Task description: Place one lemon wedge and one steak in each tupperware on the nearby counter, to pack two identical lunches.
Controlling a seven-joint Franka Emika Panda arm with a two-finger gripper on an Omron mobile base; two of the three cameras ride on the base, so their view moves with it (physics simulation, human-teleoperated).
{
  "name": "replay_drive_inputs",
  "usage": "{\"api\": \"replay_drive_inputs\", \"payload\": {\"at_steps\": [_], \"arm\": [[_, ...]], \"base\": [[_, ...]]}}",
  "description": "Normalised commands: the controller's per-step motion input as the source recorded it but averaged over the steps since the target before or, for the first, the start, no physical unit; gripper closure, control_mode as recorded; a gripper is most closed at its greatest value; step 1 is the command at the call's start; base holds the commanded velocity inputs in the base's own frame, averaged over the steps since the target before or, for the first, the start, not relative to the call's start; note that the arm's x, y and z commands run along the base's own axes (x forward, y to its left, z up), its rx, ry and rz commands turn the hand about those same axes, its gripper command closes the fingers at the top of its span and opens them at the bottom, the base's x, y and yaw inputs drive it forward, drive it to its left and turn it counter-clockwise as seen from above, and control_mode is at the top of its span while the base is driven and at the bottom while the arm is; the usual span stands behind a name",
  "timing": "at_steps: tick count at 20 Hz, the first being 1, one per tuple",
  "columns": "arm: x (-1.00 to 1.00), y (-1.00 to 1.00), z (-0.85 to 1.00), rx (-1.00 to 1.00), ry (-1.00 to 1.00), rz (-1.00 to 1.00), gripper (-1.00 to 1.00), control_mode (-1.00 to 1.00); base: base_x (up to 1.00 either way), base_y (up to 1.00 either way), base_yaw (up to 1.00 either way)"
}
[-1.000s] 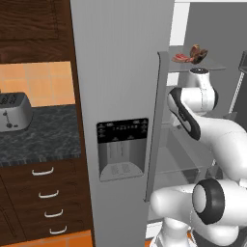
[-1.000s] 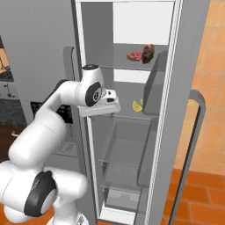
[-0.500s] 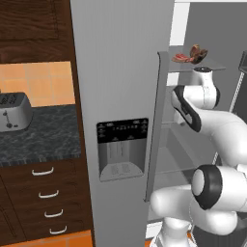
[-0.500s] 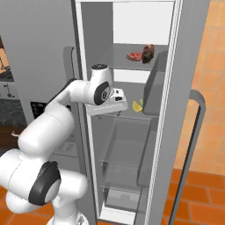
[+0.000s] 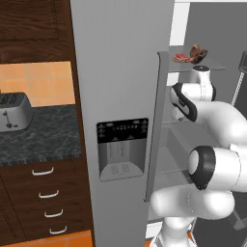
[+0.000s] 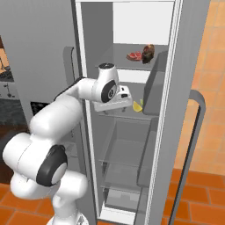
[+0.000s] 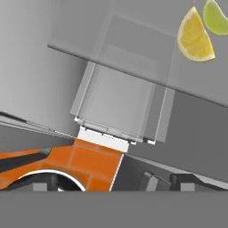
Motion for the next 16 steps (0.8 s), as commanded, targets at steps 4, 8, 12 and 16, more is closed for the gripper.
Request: {"api": "replay_drive_inputs", "payload": {"at_steps": [4,8,12,16], "arm": [[0.28,-0.20,-0.38,0.00,-0.08,0.00,-1.00,-1.00],[0.26,-0.17,-0.09,0.00,-0.09,0.00,-1.00,-1.00],[0.28,-0.14,0.00,0.00,-0.13,0.00,-1.00,-1.00],[0.37,-0.23,0.00,0.00,-0.04,0.00,-1.00,-1.00]], "base": [[0.00,0.00,0.00],[0.00,0.00,0.00],[0.00,0.00,0.00],[0.00,0.00,0.00]]}}
